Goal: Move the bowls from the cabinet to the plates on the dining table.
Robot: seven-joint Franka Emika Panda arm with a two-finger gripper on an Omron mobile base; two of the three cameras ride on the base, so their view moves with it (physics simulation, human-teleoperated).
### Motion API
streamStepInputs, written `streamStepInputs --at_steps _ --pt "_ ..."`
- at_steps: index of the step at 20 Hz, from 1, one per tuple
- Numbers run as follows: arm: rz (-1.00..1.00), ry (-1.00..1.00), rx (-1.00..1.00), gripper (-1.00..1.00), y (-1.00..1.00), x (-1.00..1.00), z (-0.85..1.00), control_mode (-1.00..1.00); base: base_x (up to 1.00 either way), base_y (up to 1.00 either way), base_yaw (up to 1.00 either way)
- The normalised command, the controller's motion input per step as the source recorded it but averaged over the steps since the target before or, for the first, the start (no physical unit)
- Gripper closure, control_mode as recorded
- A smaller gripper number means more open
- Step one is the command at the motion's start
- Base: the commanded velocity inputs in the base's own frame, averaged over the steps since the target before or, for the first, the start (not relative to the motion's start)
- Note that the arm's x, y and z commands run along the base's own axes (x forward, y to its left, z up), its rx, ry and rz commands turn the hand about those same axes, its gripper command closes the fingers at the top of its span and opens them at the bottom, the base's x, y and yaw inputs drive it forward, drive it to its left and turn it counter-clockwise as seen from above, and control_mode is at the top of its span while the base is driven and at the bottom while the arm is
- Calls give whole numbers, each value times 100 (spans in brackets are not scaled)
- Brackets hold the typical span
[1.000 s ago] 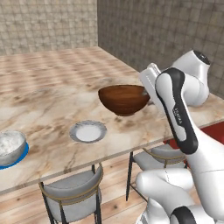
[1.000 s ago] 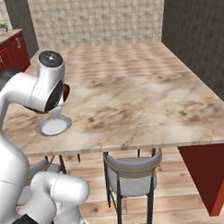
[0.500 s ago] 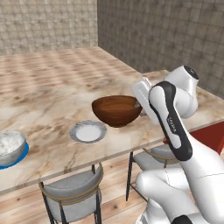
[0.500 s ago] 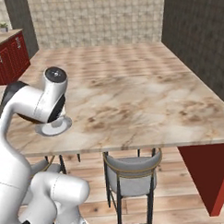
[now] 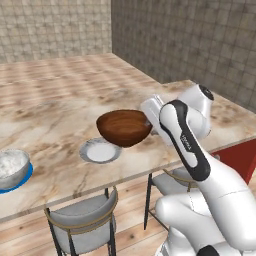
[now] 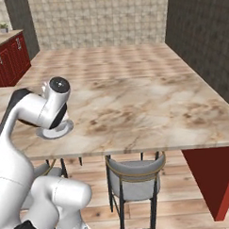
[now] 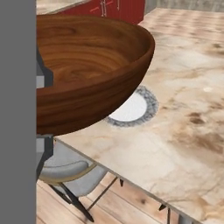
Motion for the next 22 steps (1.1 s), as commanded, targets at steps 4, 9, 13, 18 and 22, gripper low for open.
streamStepInputs --at_steps 4,9,13,18,22 --pt "5 0 -6 100 1 32 -9 -100 0 0 0" --pt "4 0 -7 100 0 33 -25 -100 0 0 0" --pt "5 0 -4 100 6 40 -23 -100 0 0 0" --pt "4 0 0 100 19 50 -10 -100 0 0 0" --pt "2 0 0 100 22 47 -15 -100 0 0 0"
